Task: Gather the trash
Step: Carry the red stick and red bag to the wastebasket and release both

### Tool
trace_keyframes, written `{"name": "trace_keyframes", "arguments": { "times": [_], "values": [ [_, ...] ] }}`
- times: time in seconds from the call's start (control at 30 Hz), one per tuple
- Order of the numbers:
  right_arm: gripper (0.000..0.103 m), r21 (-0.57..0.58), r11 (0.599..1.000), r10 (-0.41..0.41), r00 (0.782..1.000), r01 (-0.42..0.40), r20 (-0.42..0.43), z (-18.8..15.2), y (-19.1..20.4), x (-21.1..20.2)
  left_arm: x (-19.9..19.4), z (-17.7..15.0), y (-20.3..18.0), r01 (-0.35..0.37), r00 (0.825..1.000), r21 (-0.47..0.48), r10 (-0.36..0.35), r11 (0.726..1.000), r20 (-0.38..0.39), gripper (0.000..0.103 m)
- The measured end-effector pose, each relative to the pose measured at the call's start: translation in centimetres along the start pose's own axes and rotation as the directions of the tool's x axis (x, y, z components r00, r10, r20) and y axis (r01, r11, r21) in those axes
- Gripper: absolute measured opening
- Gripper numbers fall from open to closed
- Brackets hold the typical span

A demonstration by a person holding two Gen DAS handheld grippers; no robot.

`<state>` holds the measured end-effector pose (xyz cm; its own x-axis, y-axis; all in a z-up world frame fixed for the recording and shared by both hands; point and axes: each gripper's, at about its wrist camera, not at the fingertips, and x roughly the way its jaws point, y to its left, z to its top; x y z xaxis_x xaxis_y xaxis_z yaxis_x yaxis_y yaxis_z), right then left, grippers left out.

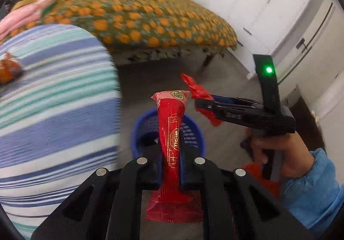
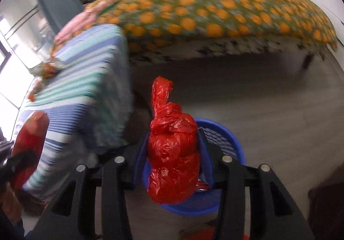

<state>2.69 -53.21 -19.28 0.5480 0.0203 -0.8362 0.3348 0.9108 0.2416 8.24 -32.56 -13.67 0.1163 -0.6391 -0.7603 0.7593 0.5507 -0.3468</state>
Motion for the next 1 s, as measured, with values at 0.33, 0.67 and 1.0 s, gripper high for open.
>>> {"name": "trace_keyframes", "arguments": {
  "times": [0.33, 0.67, 1.0],
  "values": [
    [0.045, 0.131, 0.991, 0.017, 0.999, -0.014, -0.027, -1.4, -5.5, 1.9, 12.0, -0.3, -1.6, -0.042, 0.994, -0.004, 0.042, 0.999, -0.104, 0.011],
    [0.078, 0.232, 0.972, 0.03, 0.998, -0.016, -0.053, -1.6, -8.1, 2.9, 13.9, 0.0, -1.6, -0.079, 0.996, 0.013, 0.08, 0.997, -0.043, 0.095],
    [0.088, 0.14, 0.981, -0.15, 0.984, 0.136, 0.099, -0.8, -5.5, 0.4, 5.2, -0.8, -4.4, -0.123, 0.982, 0.104, 0.106, 0.987, 0.156, 0.098]
  ]
}}
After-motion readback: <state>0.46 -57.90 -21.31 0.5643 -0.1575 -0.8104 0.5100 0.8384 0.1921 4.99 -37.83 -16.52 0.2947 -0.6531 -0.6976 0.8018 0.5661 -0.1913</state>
